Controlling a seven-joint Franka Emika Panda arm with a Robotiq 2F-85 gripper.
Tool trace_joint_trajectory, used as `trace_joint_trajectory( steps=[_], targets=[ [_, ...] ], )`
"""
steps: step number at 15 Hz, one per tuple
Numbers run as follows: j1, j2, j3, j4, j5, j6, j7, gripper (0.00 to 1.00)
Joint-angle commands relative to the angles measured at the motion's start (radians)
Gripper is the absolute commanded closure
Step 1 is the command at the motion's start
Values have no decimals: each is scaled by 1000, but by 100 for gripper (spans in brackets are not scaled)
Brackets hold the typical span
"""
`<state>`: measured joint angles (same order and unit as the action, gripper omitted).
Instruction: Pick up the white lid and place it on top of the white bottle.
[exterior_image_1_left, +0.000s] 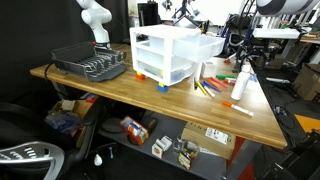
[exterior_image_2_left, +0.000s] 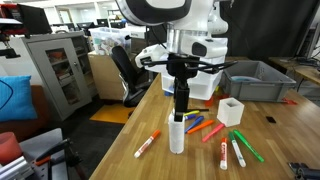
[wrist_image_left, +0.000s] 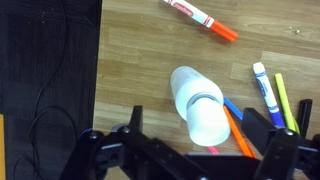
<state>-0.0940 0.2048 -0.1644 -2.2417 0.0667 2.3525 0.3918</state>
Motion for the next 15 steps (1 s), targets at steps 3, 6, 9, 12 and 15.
trace_joint_trajectory(
  steps=[3, 6, 9, 12, 15],
  targets=[
    [-16, -2, 19, 8, 90, 31, -59, 0],
    [-13, 0, 18, 23, 110, 50, -75, 26],
    [-13, 2, 10, 34, 96, 56, -68, 48],
    [-15, 6, 7, 40, 87, 40, -67, 68],
    [-16, 7, 3, 43, 80, 29, -63, 91]
  ],
)
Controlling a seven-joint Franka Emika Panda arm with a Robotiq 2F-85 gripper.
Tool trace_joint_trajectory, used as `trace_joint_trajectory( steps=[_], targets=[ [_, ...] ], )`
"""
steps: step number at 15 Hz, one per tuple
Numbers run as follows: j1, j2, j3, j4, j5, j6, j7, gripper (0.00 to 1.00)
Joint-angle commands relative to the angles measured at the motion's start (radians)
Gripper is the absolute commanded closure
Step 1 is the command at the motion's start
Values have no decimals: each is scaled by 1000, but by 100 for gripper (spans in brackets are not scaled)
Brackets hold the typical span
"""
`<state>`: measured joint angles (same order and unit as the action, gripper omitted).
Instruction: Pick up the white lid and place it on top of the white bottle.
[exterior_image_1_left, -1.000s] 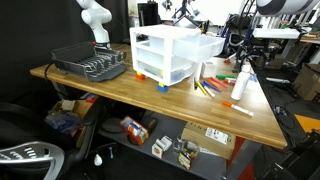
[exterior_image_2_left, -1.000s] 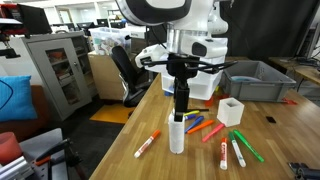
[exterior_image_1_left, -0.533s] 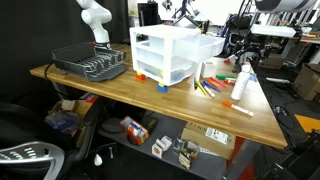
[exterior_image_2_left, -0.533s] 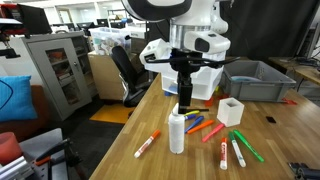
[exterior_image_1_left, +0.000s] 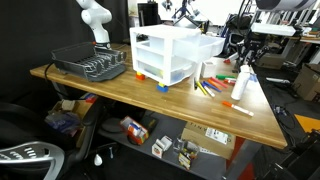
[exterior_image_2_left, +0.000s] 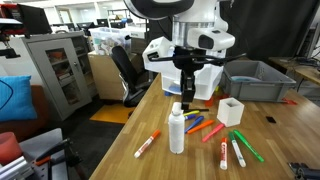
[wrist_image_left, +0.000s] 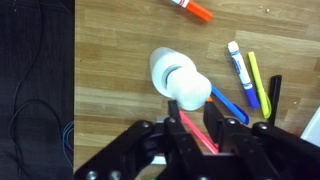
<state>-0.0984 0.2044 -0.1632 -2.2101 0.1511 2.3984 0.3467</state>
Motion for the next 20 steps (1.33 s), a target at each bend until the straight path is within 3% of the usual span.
trace_joint_trajectory(
  steps=[1, 9, 20],
  targets=[
    [-12, 7, -1, 13, -8, -20, -16, 96],
    [-18, -3, -26, 2, -34, -23, -4, 100],
    [10, -95, 9, -33, -26, -16, 13, 100]
  ],
)
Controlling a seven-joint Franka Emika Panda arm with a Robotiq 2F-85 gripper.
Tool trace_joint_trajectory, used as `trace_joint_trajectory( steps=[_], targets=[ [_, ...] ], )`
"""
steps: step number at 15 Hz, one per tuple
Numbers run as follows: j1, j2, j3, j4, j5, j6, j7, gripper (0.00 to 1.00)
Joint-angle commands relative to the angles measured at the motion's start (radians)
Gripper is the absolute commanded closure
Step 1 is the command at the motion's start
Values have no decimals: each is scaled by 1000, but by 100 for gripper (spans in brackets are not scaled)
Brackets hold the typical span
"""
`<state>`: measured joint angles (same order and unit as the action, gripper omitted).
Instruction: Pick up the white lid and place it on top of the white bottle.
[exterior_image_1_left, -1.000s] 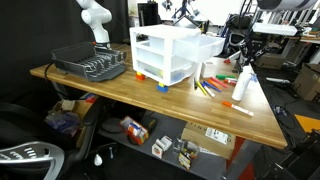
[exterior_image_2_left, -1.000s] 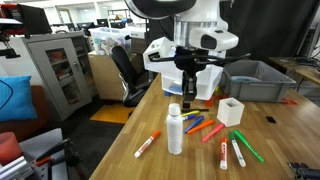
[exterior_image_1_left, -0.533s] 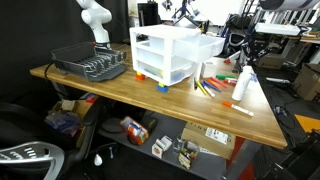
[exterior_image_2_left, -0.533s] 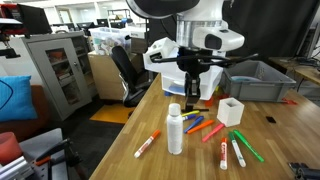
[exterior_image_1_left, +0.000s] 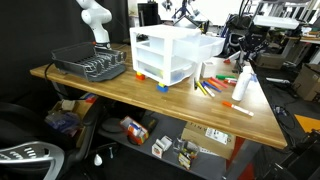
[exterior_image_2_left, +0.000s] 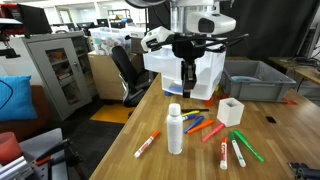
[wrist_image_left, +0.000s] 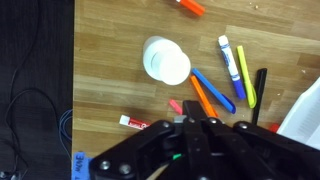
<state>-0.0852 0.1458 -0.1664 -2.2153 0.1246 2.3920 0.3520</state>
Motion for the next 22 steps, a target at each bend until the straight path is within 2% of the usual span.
trace_joint_trajectory(
  steps=[1, 9, 16, 22],
  targets=[
    [-3, -39, 16, -31, 1, -9, 6, 100],
    [4, -42, 25, -49, -27, -28, 31, 100],
    [9, -66, 30, -45, -64, -90, 85, 100],
    [8, -47, 34, -43, -85, -62, 70, 100]
  ],
)
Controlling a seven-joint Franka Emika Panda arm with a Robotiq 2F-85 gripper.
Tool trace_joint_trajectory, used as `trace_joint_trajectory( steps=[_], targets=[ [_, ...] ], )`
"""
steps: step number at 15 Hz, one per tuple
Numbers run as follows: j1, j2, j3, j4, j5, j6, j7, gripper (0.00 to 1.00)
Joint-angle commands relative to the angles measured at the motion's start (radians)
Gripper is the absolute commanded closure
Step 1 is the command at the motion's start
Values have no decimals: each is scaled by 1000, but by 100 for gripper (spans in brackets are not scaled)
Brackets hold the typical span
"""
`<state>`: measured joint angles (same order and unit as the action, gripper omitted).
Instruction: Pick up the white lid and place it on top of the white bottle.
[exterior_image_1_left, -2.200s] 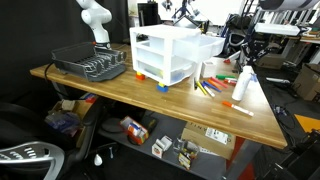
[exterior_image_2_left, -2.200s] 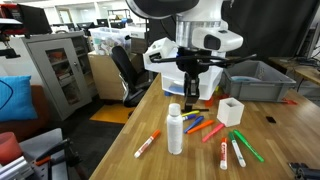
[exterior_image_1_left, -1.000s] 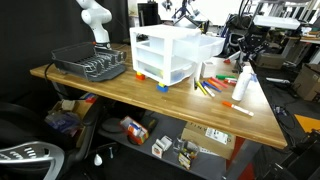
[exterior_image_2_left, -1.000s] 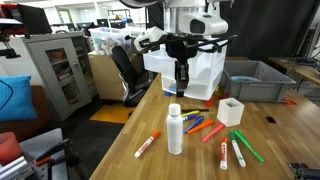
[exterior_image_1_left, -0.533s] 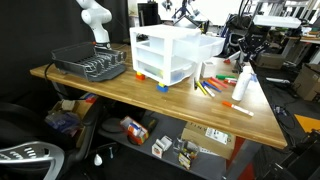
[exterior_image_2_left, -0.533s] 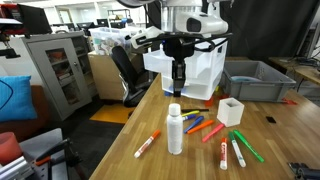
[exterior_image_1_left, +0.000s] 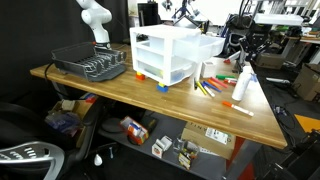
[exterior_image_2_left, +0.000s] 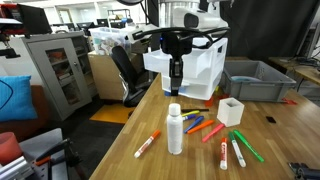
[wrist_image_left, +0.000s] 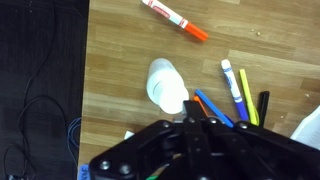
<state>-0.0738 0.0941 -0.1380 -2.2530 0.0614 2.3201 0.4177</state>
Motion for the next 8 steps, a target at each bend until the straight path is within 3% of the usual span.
trace_joint_trajectory(
  steps=[1, 8],
  targets=[
    [-3, 10, 5, -4, -25, 9, 6, 100],
    [-4, 33, 1, -6, -31, 24, 4, 100]
  ],
)
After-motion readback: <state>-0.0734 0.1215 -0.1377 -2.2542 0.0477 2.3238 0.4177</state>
